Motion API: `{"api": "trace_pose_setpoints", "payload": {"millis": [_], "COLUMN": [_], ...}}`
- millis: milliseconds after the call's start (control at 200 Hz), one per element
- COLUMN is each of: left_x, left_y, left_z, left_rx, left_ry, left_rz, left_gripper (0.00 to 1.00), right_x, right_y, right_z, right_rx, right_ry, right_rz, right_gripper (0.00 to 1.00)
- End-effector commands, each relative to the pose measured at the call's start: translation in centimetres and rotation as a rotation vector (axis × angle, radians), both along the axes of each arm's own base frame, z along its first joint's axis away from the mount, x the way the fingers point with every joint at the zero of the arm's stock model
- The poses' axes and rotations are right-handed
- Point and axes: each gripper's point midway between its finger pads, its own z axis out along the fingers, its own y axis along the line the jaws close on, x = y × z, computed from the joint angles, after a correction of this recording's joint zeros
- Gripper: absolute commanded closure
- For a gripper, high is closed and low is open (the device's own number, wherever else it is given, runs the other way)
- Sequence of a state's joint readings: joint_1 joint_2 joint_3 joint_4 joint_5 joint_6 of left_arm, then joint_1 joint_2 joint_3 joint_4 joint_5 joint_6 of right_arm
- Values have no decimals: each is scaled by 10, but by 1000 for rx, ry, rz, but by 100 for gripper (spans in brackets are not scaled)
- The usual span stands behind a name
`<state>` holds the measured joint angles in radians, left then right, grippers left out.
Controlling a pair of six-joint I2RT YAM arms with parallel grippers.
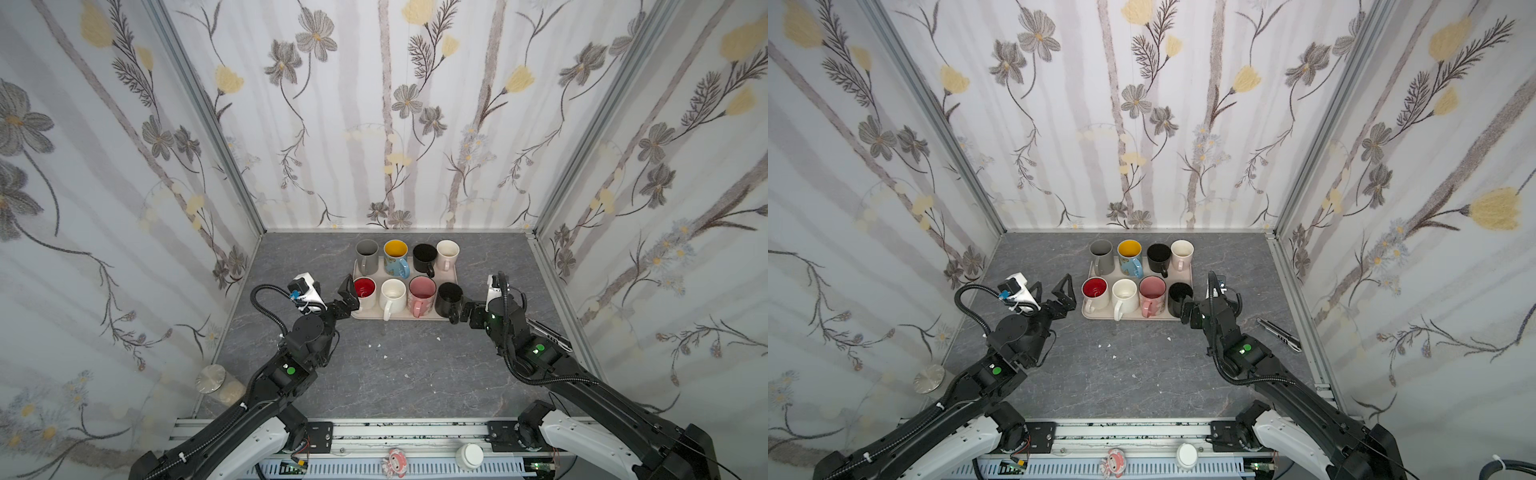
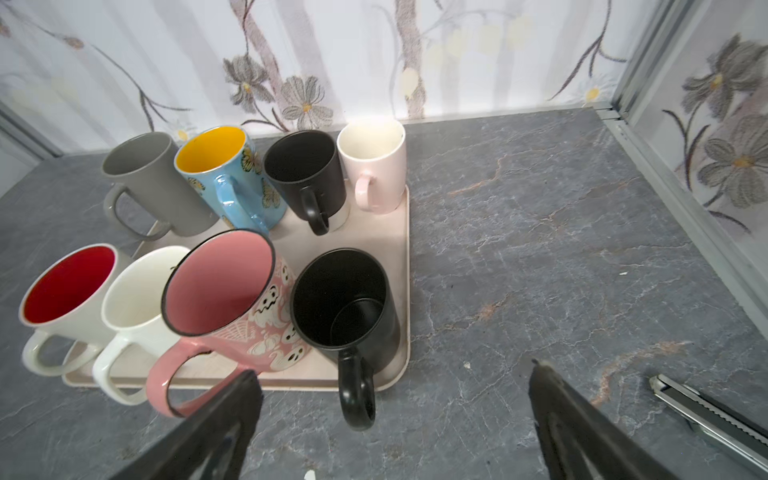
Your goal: Turn the mug right side up
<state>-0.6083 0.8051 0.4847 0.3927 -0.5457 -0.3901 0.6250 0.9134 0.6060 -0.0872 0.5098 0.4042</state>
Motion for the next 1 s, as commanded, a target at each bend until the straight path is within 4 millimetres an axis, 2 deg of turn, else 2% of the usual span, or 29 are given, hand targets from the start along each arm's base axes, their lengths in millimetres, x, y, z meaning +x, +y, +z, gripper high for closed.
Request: {"api": "trace_pose_setpoints", "payload": {"millis": [0, 100, 160, 285, 375, 430, 485, 560, 719, 934, 964, 994], "left_x": [14, 33, 47, 75, 81, 80, 74, 68, 69, 70, 67, 68], "left_y": [28, 47, 61, 98, 120, 123, 123, 116, 103, 114, 115, 116], "left_z": [6, 0, -13, -67, -105, -118, -120, -118, -135, -147, -144, -152], "left_rx": [78, 186, 254, 385, 413, 407, 416, 438, 444, 359, 369, 359], "left_ry": [-22, -15, 30, 214, 282, 267, 213, 126, 87, 91, 52, 99], "left_rz": [151, 216, 260, 343, 381, 360, 355, 321, 230, 196, 204, 201], "left_gripper": [0, 0, 0, 0, 0, 0, 0, 0, 0, 0, 0, 0], "right_x": [5, 5, 5, 5, 5, 5, 4, 4, 6, 0, -1, -2], "right_y": [-18, -24, -27, -29, -31, -33, -34, -36, -38, -38, -40, -43], "right_z": [12, 12, 11, 12, 14, 14, 15, 15, 14, 18, 19, 20], "right_rx": [29, 28, 33, 54, 57, 53, 49, 47, 40, 95, 99, 97], "right_ry": [-70, -93, -105, -118, -130, -132, -134, -139, -168, -298, -321, -341], "right_rz": [-123, -144, -148, -134, -127, -130, -133, -135, -127, -83, -89, -98], "right_gripper": [0, 0, 0, 0, 0, 0, 0, 0, 0, 0, 0, 0]}}
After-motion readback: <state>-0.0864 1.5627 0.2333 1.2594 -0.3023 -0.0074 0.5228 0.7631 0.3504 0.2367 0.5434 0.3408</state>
